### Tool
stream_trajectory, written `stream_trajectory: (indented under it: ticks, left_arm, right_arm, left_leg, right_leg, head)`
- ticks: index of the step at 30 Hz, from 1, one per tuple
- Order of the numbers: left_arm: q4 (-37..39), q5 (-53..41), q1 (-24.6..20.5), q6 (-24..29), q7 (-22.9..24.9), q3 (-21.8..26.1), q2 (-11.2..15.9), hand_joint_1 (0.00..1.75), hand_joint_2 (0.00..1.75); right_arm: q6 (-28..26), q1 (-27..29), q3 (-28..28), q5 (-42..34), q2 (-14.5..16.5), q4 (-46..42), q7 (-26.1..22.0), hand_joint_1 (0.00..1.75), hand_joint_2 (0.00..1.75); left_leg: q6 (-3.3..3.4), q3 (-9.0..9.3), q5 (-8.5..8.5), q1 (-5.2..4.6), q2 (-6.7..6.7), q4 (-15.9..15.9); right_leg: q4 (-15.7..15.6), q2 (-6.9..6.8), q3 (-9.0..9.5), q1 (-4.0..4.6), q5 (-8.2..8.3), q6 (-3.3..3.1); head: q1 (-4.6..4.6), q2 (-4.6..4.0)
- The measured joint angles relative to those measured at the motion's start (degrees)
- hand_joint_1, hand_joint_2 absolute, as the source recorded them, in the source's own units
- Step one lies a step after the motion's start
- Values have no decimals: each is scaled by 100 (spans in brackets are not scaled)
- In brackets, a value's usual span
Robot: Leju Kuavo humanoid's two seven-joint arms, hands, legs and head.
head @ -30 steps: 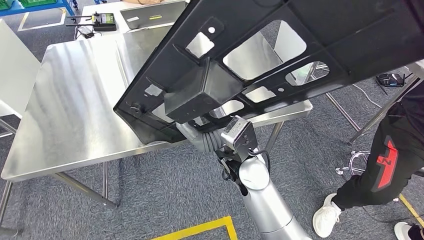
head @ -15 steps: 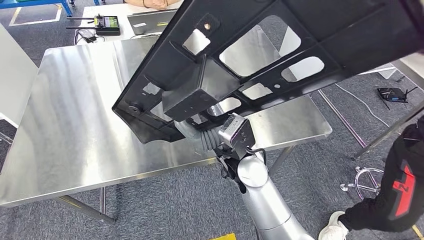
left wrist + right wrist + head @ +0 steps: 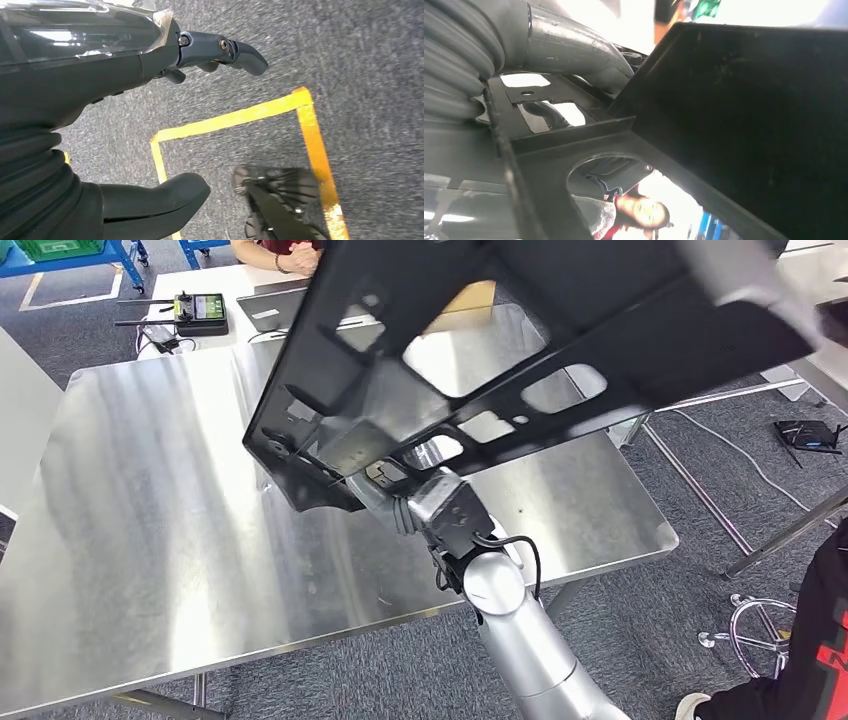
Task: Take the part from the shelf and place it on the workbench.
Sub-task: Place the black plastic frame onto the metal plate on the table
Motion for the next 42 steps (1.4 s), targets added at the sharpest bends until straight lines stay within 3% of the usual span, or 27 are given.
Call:
stream_trajectory:
  ticks: [3, 4, 5, 7, 8, 12, 20, 23, 28, 36, 42]
  left_arm:
    - [1, -37, 5, 43, 13, 16, -10, 0, 175]
    - [2, -61, 5, 60, 19, 17, -16, 0, 175]
    - [2, -86, 5, 77, 28, 17, -23, 0, 175]
    - [2, -128, -9, 101, 59, 17, -32, 0, 175]
    - [1, -146, -22, 111, 77, 16, -40, 0, 175]
    - [0, -180, -94, 147, 129, 15, -70, 0, 175]
    - [0, -183, -124, 184, 209, 20, -101, 0, 175]
    - [0, -181, -122, 181, 216, 29, -103, 0, 175]
    - [0, -182, -85, 179, 193, 59, -99, 0, 175]
    - [0, -222, -62, 163, 161, 78, -69, 0, 175]
    - [0, -283, -61, 163, 173, 78, -69, 0, 175]
  right_arm:
    - [-206, -116, 54, 311, 5, 113, 58, 175, 175]
    - [-296, -184, 79, 473, 8, 174, 95, 175, 175]
    - [-401, -265, 110, 692, 9, 257, 146, 175, 175]
    - [-595, -466, 191, 1224, 18, 455, 289, 175, 175]
    - [-681, -574, 242, 1501, 27, 572, 359, 175, 175]
    - [-975, -1002, 507, 2429, 93, 1126, 587, 175, 175]
    - [-1270, -1809, 1199, 4217, 515, 2548, 1224, 175, 175]
    - [-1248, -2006, 1387, 4410, 671, 3115, 1319, 175, 175]
    - [-1118, -2175, 1597, 4762, 762, 3990, 1773, 175, 175]
    - [-1095, -2239, 1671, 4898, 712, 4636, 2169, 175, 175]
    - [-863, -2319, 1696, 5006, 575, 4890, 2850, 175, 175]
  left_leg:
    - [-20, 114, 843, 43, 40, -913]
    - [12, 158, 1042, 33, 53, -1090]
    - [59, 175, 1122, 14, 62, -1151]
    - [153, 208, 1125, -16, 57, -1139]
    - [172, 222, 1135, -16, 52, -1156]
    - [188, 247, 1133, -11, -7, -1195]
    - [242, 252, 1091, -43, -34, -1194]
    - [244, 268, 1090, -39, -34, -1195]
    - [242, 298, 1093, -18, -34, -1196]
    - [239, 300, 1093, -8, -29, -1200]
    - [239, 300, 1093, -1, -31, -1201]
  right_leg:
    - [12, 14, 197, -17, -185, 97]
    - [22, 17, 226, -2, -240, 141]
    - [22, 20, 229, 11, -281, 183]
    - [-12, 19, 260, 23, -334, 251]
    - [-48, 15, 279, 18, -337, 251]
    - [-170, 4, 409, 10, -347, 183]
    - [-258, 1, 416, -5, -355, 213]
    - [-262, -2, 419, -2, -358, 262]
    - [-261, -6, 447, 25, -355, 264]
    - [-258, -6, 448, 40, -355, 263]
    - [-258, -7, 447, 40, -356, 262]
  head:
    - [0, 0]
    - [1, 0]
    - [1, 0]
    - [4, 0]
    - [6, 0]
    - [13, 0]
    - [12, 0]
    - [12, 0]
    - [11, 0]
    - [11, 0]
    - [11, 0]
